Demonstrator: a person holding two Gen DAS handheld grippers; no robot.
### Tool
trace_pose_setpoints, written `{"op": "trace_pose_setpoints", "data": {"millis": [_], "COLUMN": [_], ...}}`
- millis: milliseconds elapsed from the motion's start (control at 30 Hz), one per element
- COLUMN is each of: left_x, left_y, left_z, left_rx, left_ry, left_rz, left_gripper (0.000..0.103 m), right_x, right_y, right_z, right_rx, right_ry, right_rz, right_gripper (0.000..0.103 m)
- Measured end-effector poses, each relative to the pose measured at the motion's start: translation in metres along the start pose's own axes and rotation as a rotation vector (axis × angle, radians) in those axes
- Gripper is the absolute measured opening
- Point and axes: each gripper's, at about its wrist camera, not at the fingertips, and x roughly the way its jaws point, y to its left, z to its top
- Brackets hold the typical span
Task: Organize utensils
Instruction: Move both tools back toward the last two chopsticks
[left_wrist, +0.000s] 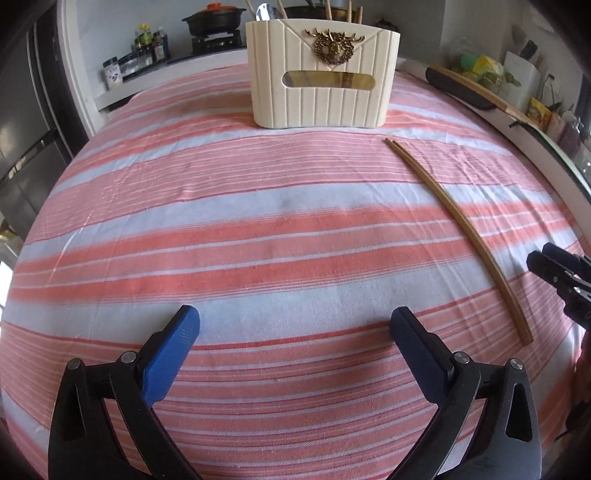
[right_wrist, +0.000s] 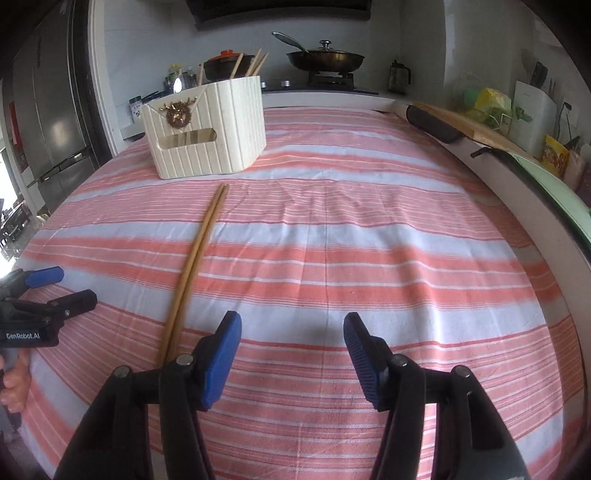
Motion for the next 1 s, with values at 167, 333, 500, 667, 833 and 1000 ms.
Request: {"op": "trace_pose_setpoints", "data": {"millis": [167,333,500,667,833,1000], "left_x": [-0.007,-0.008,0.015,0.034,0.035,0.027], "left_y": [-0.001,-0.039,-0.081,-0.086,-0.071,-0.076], "left_z": [0.006,0.038,0.053,0.051,0.051,0.05], "left_rx": [-0.057,-0.079,0.005,0.012,-0.014,0.021], "left_ry": [-0.013,-0.039,-0.029,0.005,0.025,0.012], "left_rz": [-0.038,-0.138,-0.091,-0.029,-0.004,-0.009], "left_gripper": [0.102,0.102,0.102,0.103,0.102,0.073], "right_x": [0.002,0.002,0.001,0.001,0.0,0.0], "right_y": [-0.012,-0.006,-0.006,-0.009,-0.014,-0.016], "right_z": [-0.001,0.0,0.0,0.0,0.0,0.0], "right_rx": [0.067,0.039,0.035,0.051,0.076,0.086], "right_ry": [0.008,0.015,0.015,0.009,0.002,-0.004], "right_rz": [0.025,-0.007,-0.012,-0.005,0.015,0.029], "right_gripper": [0.059,0.059,0.059,0.059,0.059,0.059]}}
